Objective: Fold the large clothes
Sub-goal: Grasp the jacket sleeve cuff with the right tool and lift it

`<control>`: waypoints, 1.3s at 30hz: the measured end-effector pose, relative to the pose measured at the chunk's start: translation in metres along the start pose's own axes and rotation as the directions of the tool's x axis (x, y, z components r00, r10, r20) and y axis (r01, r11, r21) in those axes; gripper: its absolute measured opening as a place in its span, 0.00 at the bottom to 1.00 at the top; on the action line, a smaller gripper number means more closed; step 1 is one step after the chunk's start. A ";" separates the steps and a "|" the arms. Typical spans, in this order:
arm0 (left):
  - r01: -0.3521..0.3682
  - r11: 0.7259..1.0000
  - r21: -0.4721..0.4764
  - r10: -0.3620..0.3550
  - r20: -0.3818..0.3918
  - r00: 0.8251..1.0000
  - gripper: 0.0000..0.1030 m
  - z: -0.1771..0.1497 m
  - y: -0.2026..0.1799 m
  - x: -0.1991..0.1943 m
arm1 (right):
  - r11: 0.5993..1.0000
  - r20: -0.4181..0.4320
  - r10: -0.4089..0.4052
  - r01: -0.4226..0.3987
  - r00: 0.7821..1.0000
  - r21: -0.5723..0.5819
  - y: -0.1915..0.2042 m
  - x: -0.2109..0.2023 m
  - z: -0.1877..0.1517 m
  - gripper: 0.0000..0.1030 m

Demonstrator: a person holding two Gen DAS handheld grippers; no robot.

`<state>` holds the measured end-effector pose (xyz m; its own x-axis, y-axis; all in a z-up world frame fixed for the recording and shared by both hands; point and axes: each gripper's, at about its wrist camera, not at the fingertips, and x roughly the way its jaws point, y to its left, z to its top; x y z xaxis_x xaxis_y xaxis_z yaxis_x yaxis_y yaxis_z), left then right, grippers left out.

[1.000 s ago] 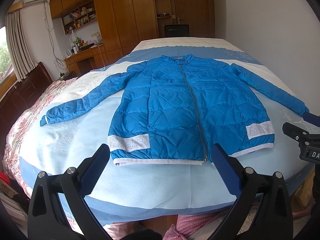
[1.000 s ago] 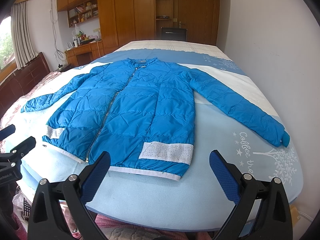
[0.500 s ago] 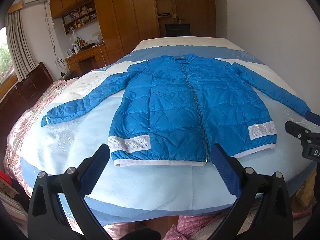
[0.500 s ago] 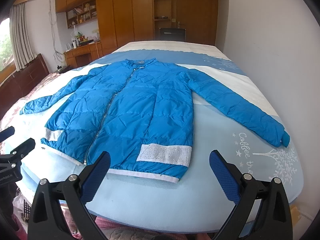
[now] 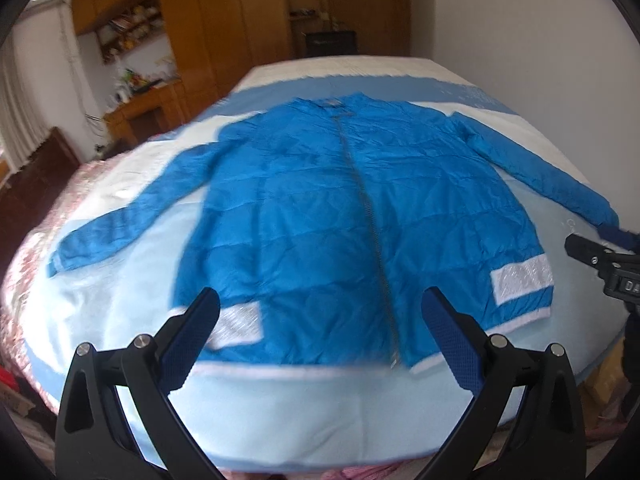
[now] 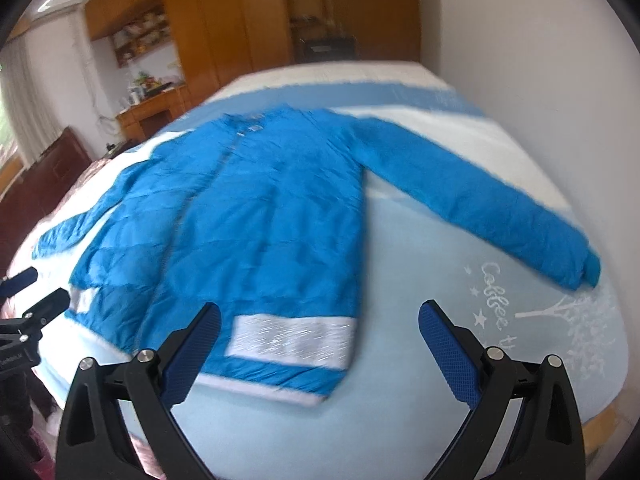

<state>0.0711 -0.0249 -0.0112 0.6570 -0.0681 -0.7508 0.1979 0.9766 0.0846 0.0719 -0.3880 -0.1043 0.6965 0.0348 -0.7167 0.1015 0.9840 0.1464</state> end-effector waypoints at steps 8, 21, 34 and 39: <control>0.155 0.987 0.046 -0.149 -0.112 0.983 0.96 0.088 -0.042 0.079 | 0.953 -0.019 -0.055 0.058 0.998 0.297 -0.133 0.027 0.030 0.94; 0.340 0.940 0.017 -0.330 -0.194 0.924 0.96 0.201 -0.133 0.201 | 0.729 -0.190 -0.153 0.240 0.970 0.641 -0.323 0.032 0.027 0.94; 0.385 0.920 -0.080 -0.390 -0.298 0.871 0.66 0.220 -0.152 0.289 | 0.733 -0.217 -0.028 0.168 0.976 0.660 -0.336 0.079 0.036 0.80; 0.386 0.917 -0.104 -0.398 -0.306 0.865 0.51 0.215 -0.144 0.312 | 0.741 -0.135 0.061 0.045 0.989 0.669 -0.336 0.091 0.053 0.34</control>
<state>0.4043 -0.2305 -0.1166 0.2669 -0.3854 -0.8833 0.3594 0.8902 -0.2798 0.1385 -0.7245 -0.1824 0.5994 0.1180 -0.7917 0.5824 0.6143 0.5324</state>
